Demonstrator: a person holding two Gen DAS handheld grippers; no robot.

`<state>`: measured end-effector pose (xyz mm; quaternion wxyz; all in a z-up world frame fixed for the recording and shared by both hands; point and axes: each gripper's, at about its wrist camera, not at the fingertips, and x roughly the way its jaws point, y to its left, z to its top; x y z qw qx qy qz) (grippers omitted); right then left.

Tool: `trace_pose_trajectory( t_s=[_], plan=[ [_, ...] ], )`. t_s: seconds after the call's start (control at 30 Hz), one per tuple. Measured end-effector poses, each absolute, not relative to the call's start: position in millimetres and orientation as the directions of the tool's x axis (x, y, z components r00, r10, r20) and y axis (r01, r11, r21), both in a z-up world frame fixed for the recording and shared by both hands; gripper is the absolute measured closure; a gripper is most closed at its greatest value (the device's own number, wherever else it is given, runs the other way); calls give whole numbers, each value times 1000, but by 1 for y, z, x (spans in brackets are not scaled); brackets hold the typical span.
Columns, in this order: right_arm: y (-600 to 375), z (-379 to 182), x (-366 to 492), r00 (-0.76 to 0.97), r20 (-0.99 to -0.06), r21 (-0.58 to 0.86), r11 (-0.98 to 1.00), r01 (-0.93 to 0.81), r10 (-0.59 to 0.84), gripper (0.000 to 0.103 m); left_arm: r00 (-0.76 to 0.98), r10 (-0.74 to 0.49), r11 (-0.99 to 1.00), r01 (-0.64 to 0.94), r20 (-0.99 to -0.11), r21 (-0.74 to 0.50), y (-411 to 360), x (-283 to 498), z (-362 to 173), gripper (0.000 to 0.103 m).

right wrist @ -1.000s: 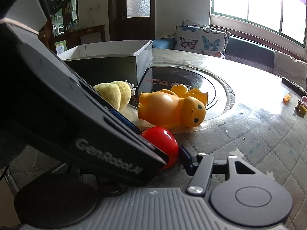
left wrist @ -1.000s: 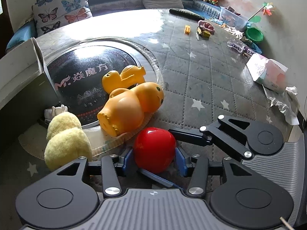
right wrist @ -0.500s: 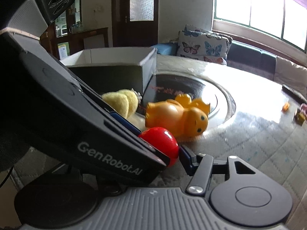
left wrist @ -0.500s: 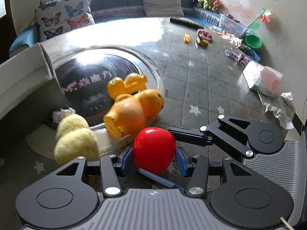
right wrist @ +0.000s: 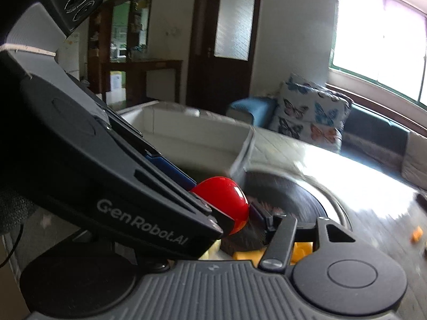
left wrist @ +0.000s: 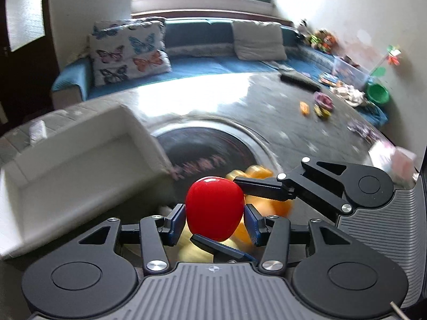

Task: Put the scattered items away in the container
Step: 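Lift the red ball with the left gripper over the white box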

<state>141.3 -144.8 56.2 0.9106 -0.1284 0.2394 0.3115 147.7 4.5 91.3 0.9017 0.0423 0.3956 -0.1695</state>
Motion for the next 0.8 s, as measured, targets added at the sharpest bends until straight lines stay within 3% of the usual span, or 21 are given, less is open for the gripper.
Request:
trace_pose_trajectory(
  t_s=[0.27, 0.8],
  plan=[
    [-98, 64, 200, 661, -501, -66, 737, -672, 558, 44, 633, -250, 954, 292, -733, -73, 53, 205, 101, 52],
    [-64, 19, 257, 596, -594, -27, 728, -685, 540, 44, 525, -312, 944, 261, -792, -199, 93, 268, 60, 52]
  ],
)
